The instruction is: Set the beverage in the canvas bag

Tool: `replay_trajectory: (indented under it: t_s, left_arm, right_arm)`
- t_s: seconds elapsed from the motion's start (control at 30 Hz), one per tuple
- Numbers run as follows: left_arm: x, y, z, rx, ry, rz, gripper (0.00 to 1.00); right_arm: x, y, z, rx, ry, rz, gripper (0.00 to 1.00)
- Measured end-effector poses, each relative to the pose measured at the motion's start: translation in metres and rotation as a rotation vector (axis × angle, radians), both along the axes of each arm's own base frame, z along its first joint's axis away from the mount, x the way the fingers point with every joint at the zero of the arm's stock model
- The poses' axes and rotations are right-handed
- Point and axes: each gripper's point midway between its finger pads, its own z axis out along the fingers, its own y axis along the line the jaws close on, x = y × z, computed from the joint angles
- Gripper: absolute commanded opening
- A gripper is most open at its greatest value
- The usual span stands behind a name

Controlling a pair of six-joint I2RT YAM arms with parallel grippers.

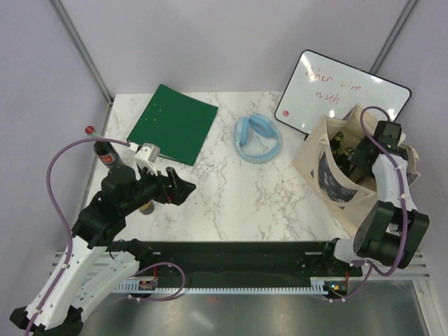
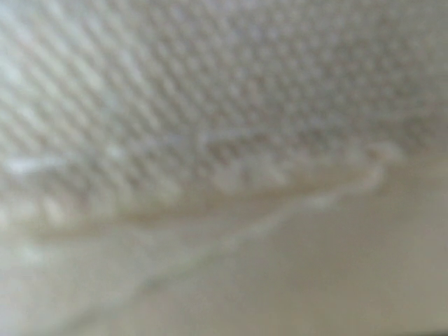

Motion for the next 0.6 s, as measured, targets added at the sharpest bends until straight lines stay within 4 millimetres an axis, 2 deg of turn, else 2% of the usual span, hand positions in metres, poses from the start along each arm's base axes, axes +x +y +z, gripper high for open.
replay_trajectory:
  t_s: [0.1,0.4,0.5,0.6]
  left_arm:
    - [0.000,0.000,0.000,0.000,-0.001,0.000,1.00]
    - [0.000,0.000,0.000,0.000,-0.001,0.000,1.00]
    - [0.000,0.000,0.000,0.000,-0.001,0.001,1.00]
    - [0.003,0.002,-0.001,0.007,-0.002,0.019,1.00]
  right_arm:
    - [0.001,0.000,0.007,-0.004,-0.015,-0.001,0.84]
    - [0.000,0.002,0.045,-0.015,-0.059,0.002,0.83]
    - [0.003,0.002,0.076,-0.024,-0.097,0.010,0.82]
    - [0.009,0.006,0.118,-0.043,-0.182,0.039,0.82]
